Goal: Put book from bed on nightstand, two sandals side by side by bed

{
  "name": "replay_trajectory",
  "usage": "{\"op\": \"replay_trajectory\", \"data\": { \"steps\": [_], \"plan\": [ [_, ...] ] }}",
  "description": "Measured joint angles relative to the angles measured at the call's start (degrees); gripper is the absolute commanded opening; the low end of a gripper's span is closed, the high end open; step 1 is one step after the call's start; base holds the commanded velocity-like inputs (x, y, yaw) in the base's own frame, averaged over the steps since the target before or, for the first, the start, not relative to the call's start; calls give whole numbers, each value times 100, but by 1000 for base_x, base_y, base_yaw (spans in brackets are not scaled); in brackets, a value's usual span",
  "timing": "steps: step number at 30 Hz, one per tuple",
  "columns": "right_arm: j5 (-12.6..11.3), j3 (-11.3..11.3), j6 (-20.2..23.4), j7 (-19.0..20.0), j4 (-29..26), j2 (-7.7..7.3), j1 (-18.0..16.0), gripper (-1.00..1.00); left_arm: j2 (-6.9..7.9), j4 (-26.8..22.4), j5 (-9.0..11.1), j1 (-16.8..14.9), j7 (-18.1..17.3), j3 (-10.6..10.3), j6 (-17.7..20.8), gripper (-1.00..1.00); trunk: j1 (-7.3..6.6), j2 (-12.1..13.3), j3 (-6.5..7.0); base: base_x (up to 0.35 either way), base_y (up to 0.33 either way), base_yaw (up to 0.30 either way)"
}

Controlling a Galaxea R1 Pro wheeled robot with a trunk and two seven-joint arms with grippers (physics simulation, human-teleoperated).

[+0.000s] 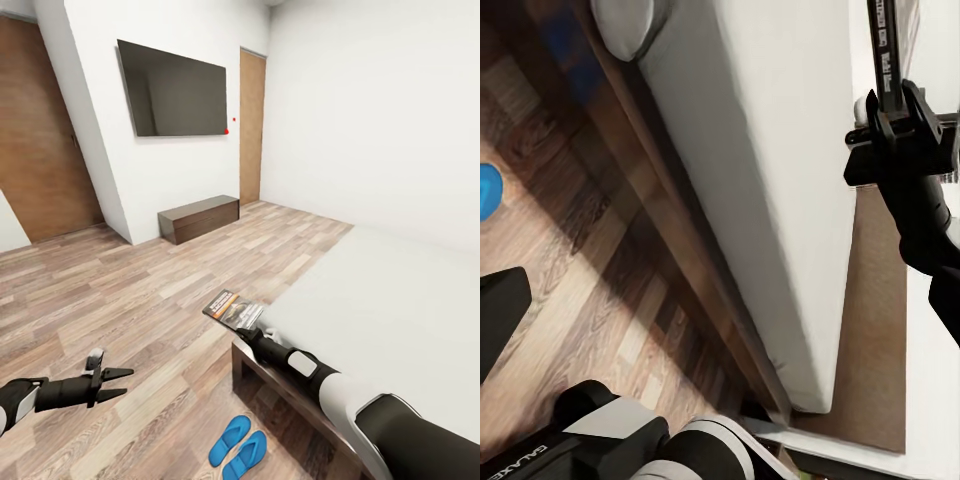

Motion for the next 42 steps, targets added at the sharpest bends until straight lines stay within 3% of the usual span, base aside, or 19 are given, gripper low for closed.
{"op": "replay_trajectory", "data": {
  "steps": [42],
  "plan": [
    [0, 1, 0, 0, 0, 0, 0, -100, 0, 0, 0, 0, 0, 0, 0, 100, 0, 0, 0, 0, 0, 223]
  ]
}}
